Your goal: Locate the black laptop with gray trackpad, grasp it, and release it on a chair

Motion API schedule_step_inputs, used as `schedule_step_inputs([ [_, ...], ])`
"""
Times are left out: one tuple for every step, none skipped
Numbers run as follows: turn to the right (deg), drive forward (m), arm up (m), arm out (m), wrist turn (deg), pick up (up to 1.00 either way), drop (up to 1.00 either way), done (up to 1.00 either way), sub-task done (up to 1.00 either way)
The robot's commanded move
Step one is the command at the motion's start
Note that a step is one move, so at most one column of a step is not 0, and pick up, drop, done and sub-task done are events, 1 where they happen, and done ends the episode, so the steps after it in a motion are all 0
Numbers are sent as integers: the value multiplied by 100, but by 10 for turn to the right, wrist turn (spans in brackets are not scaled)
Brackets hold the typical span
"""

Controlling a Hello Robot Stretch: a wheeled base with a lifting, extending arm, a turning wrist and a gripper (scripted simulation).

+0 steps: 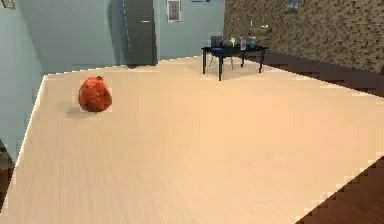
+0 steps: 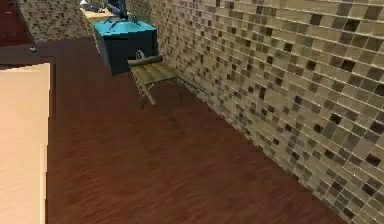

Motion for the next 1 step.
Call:
schedule_step_inputs([
  [-300, 0, 0, 0, 0, 0, 0, 0, 0],
])
